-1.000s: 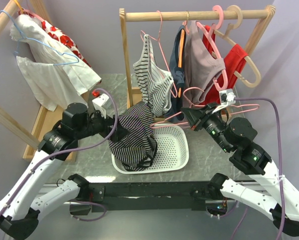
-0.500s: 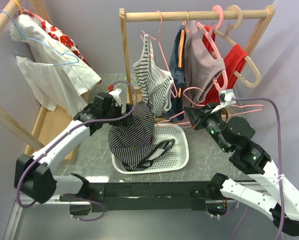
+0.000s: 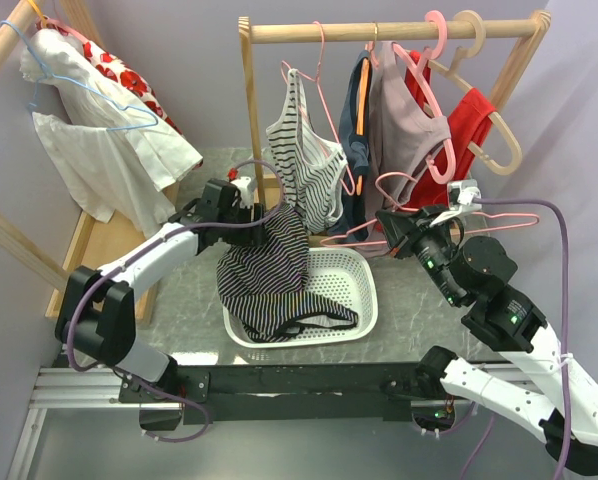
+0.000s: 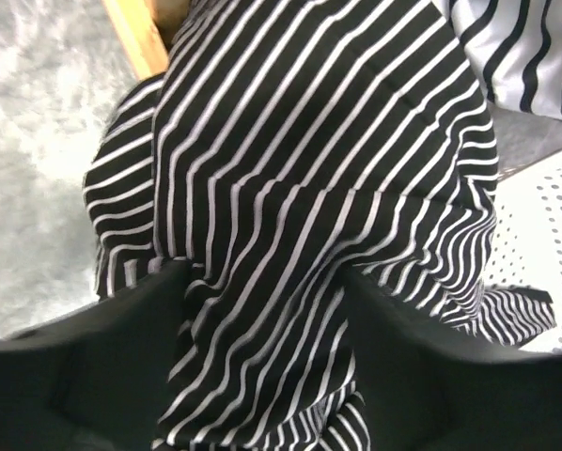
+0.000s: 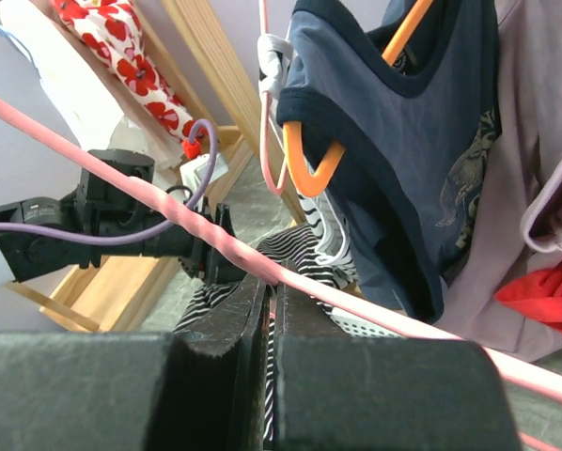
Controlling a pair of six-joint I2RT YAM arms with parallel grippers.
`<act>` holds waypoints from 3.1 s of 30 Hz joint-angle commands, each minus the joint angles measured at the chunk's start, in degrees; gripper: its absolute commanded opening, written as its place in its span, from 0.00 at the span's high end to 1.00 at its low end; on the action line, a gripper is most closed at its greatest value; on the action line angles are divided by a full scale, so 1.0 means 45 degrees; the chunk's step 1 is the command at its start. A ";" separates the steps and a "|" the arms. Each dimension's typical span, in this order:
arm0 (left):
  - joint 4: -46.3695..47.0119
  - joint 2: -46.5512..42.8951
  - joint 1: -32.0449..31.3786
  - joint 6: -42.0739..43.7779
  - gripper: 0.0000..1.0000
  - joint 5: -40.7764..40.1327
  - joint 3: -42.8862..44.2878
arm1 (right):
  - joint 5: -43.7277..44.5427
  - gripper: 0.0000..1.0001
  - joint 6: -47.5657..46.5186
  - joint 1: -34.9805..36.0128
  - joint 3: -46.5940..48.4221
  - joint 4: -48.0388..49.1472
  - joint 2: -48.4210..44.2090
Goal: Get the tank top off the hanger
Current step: Pick up the tank top from the center of the board, then place the tank top in the bin.
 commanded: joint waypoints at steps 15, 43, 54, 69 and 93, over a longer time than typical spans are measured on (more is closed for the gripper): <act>-0.2302 -0.2585 0.0095 0.1781 0.99 0.2441 0.2092 | 0.0624 1.00 -0.0111 -0.0179 0.0376 0.0547 -0.0010; -0.3969 -0.5205 -0.0918 0.1374 0.99 0.9804 0.4250 | 0.2324 0.99 -0.0091 -0.0179 -0.0112 0.0976 -0.1104; -0.0409 -0.2669 -0.2189 0.0668 0.99 0.8045 0.1645 | 0.2558 0.99 -0.0013 -0.0198 -0.0171 0.0743 -0.1318; 0.0800 -0.0906 -0.3616 0.0046 0.99 0.3599 -0.1634 | 0.2696 0.95 -0.0189 -0.0198 -0.0249 0.0702 -0.1456; 0.1346 -0.5987 -0.3635 0.0963 0.21 0.3785 0.0297 | -0.4996 1.00 0.1607 -0.0198 0.1760 -0.2208 0.0944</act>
